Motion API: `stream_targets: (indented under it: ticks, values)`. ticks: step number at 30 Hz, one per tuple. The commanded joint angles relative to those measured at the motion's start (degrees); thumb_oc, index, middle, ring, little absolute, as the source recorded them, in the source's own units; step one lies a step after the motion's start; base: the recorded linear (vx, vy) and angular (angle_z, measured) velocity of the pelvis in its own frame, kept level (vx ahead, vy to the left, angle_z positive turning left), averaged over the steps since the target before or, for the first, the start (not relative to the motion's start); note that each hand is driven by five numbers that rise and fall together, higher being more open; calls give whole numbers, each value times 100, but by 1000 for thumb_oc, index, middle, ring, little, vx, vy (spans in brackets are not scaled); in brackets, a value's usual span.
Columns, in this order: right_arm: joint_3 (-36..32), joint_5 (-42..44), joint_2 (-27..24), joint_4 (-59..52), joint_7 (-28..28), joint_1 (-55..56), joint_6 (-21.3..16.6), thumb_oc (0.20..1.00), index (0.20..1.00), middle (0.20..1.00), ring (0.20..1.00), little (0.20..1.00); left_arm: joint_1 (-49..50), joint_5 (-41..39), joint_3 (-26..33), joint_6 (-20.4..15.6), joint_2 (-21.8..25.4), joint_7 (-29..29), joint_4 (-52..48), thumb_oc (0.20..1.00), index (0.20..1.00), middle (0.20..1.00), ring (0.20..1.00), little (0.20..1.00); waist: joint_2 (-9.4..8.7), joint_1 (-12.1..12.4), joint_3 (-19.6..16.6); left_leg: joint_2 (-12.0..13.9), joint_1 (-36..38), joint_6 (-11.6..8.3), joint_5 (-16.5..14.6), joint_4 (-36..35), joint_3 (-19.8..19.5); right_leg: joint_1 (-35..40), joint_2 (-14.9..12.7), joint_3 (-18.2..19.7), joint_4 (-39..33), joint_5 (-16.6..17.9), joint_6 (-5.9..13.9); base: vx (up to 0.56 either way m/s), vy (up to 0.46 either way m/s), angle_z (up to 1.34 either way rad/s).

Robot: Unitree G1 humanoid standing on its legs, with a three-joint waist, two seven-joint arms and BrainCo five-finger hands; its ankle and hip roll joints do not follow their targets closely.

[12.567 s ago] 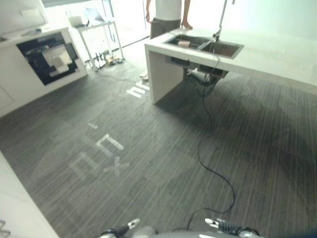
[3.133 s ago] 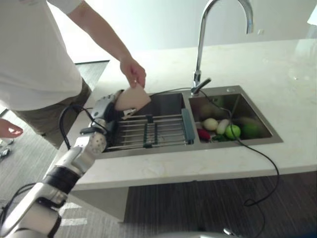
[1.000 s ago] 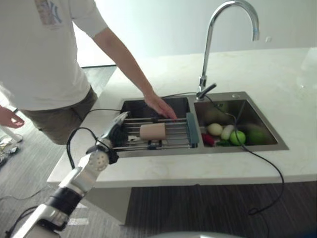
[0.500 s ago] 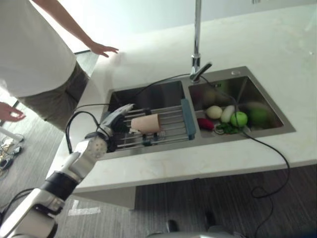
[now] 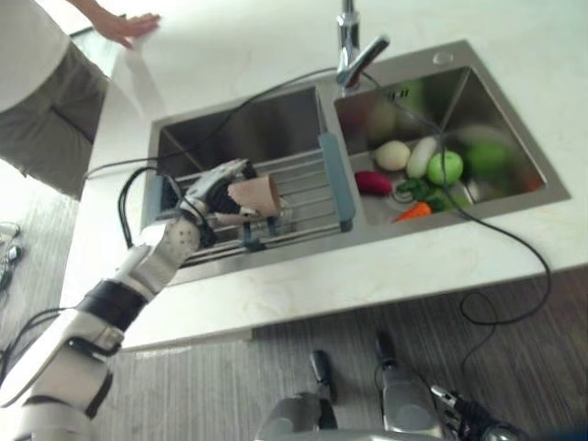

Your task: Place the dishes in the dishwasher.

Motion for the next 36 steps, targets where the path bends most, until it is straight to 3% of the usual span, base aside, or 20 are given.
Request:
stream_targets:
  ticks: [1, 3, 6, 11, 17, 18, 23, 26, 31, 36]
  values:
    - [263, 338, 72, 13, 52, -47, -139, 1000, 1000, 1000, 1000, 1000, -296, -53, -1, -74, 304, 34, 284, 1000, 1000, 1000, 1000, 1000, -214, -51, -199, -103, 6, -171, -234, 29, -317, -19, -475, -284, 4, 119, 531, -31, -6, 0]
    - [298, 404, 75, -28, 38, -112, -174, 1000, 1000, 1000, 1000, 1000, -404, -46, -71, -75, 306, -53, 316, 1000, 1000, 1000, 1000, 1000, -227, -48, -126, -99, -63, -177, -207, 29, -318, -83, -487, -279, 4, 145, 531, -55, -4, 1]
    - [327, 532, 72, -174, -2, -269, -203, 1000, 1000, 1000, 1000, 1000, -621, -40, -244, 198, 333, -472, 264, 1000, 1000, 1000, 1000, 1000, -250, -24, 49, -100, -211, -191, -157, 29, -346, -201, -518, -312, 4, 198, 542, -59, -13, 2]
    - [337, 607, 86, -251, -50, -317, -244, 1000, 1000, 1000, 1000, 1000, -674, -5, -310, 267, 356, -513, 292, 1000, 1000, 1000, 1000, 1000, -252, -4, 130, -113, -264, -198, -146, 29, -358, -241, -548, -355, 4, 210, 555, -6, -2, 0]
    - [321, 641, 98, -273, -89, -316, -263, 1000, 1000, 1000, 1000, 1000, -558, 226, -252, 220, 460, 50, 297, 1000, 1000, 1000, 1000, 1000, -233, 43, 165, -120, -271, -209, -139, 29, -371, -232, -582, -414, 4, 203, 565, 0, 0, 0]
    - [317, 648, 119, -264, -96, -307, -284, 1000, 1000, 1000, 1000, 1000, -464, 348, -178, 151, 472, 523, 316, 1000, 1000, 1000, 1000, 1000, -239, 60, 162, -117, -268, -214, -137, 29, -372, -228, -596, -430, 4, 204, 565, 0, 0, 0]
    - [372, 728, 197, -267, -140, -310, -341, 1000, 1000, 1000, 1000, 1000, -235, 798, 76, -257, 396, 1825, 429, 1000, 1000, 1000, 1000, 1000, -266, 122, 161, -125, -279, -211, -142, 29, -422, -227, -596, -426, 4, 194, 544, 0, 0, 0]
    - [420, 766, 258, -255, -192, -357, -371, 1000, 1000, 1000, 1000, 1000, -40, 1142, 222, -347, 271, 2297, 348, 1000, 1000, 1000, 1000, 1000, -279, 163, 180, -132, -294, -208, -145, 29, -471, -229, -603, -431, 4, 190, 532, 0, 0, 0]
    - [445, 752, 314, -318, -264, -373, -359, 1000, 1000, 1000, 1000, 1000, 209, 1438, 401, -316, 71, 2762, 206, 1000, 1000, 1000, 1000, 1000, -304, 200, 202, -141, -316, -205, -146, 29, -487, -241, -618, -462, 15, 184, 531, 0, 0, 0]
    - [433, 722, 357, -294, -308, -382, -368, 1000, 1000, 1000, 1000, 1000, 324, 1531, 477, -202, 7, 2804, 19, 1000, 1000, 1000, 1000, 1000, -301, 226, 199, -146, -301, -204, -148, 29, -477, -221, -643, -500, 22, 182, 543, 0, 0, 0]
